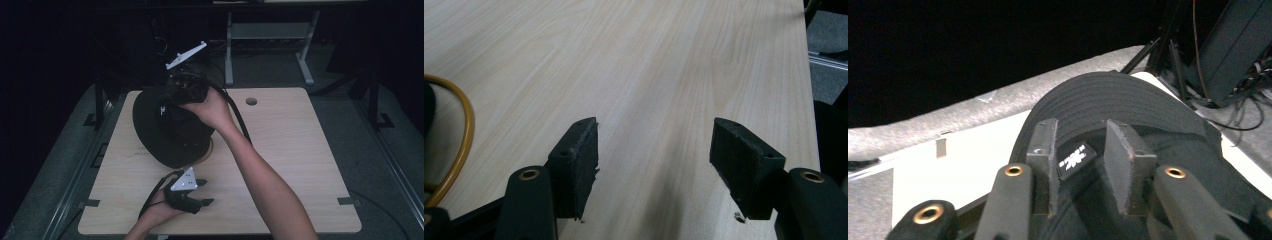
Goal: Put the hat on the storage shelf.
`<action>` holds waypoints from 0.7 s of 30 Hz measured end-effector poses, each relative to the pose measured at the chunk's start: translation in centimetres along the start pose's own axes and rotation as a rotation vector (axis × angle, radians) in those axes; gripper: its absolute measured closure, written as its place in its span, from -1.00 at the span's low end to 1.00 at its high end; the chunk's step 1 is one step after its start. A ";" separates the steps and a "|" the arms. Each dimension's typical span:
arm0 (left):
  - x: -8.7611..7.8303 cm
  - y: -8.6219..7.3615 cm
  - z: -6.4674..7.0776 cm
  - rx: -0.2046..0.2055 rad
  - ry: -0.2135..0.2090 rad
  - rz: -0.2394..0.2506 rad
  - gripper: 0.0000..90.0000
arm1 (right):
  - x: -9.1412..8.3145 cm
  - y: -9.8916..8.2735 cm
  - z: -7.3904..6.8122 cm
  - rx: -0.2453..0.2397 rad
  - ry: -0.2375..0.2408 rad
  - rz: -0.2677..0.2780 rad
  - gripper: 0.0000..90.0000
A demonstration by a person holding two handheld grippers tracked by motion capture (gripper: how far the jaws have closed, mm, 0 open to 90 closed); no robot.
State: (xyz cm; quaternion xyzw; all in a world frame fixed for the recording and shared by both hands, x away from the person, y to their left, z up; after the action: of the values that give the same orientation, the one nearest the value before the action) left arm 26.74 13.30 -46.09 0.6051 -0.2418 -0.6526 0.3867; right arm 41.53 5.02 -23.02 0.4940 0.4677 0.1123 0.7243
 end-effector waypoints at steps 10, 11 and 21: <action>-0.7 -0.2 -0.3 -0.030 0.030 0.021 -0.22 | -2.1 -2.6 2.9 0.101 0.004 0.088 0.20; -0.8 -0.2 -0.3 -0.030 0.034 0.023 -0.22 | -2.3 -2.8 3.1 0.100 0.001 0.092 0.20; -0.8 -0.3 -0.5 -0.027 0.047 0.022 -0.24 | -3.8 -5.0 4.8 0.124 -0.010 0.103 0.08</action>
State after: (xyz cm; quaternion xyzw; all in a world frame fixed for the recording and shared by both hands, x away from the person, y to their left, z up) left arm 27.13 14.21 -45.89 0.6124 -0.2303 -0.6372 0.4074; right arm 41.78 -2.74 -24.56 0.5618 0.4440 0.1180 0.6880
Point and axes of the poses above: each handheld gripper's, and its own axes: x roughly forward along the jaws, y roughly out of its top, z roughly to its right, the point moved 2 cm from there along x, roughly forward along the jaws, and after that the axes turned 14 degrees about -y, right-handed, at the moved point
